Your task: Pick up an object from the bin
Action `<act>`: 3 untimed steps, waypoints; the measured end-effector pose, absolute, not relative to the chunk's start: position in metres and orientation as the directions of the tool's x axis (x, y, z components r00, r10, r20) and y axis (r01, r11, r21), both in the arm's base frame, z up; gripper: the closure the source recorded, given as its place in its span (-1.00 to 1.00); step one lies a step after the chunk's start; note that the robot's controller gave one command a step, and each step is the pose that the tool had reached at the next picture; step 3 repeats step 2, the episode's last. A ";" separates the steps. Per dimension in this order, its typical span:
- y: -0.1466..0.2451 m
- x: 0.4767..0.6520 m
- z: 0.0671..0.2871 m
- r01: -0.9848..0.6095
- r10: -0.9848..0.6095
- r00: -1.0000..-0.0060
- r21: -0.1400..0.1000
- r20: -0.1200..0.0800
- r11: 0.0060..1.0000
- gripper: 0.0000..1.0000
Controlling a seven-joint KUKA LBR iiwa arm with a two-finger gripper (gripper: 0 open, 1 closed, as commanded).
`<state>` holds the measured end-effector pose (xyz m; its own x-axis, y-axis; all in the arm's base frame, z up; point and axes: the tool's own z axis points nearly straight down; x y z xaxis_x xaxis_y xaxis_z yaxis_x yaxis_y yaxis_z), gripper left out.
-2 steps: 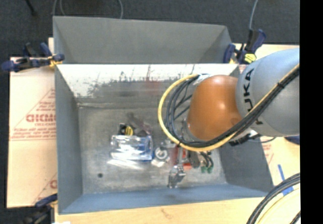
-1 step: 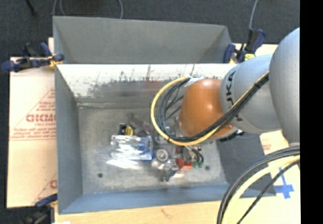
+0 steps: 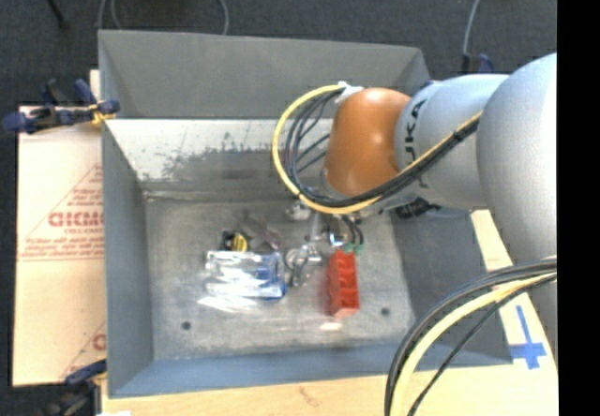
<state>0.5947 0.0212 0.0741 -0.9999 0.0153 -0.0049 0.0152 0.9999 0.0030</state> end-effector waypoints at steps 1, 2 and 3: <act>0.021 0.597 0.077 0.017 0.017 -1.000 0.004 -0.017 1.000 1.00; 0.035 0.591 0.225 0.007 0.007 -1.000 0.002 -0.013 1.000 1.00; 0.035 0.591 0.225 0.007 0.007 -1.000 0.002 -0.013 1.000 1.00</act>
Offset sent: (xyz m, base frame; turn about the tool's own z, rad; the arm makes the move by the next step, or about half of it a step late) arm 0.0000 0.0000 0.0000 0.0000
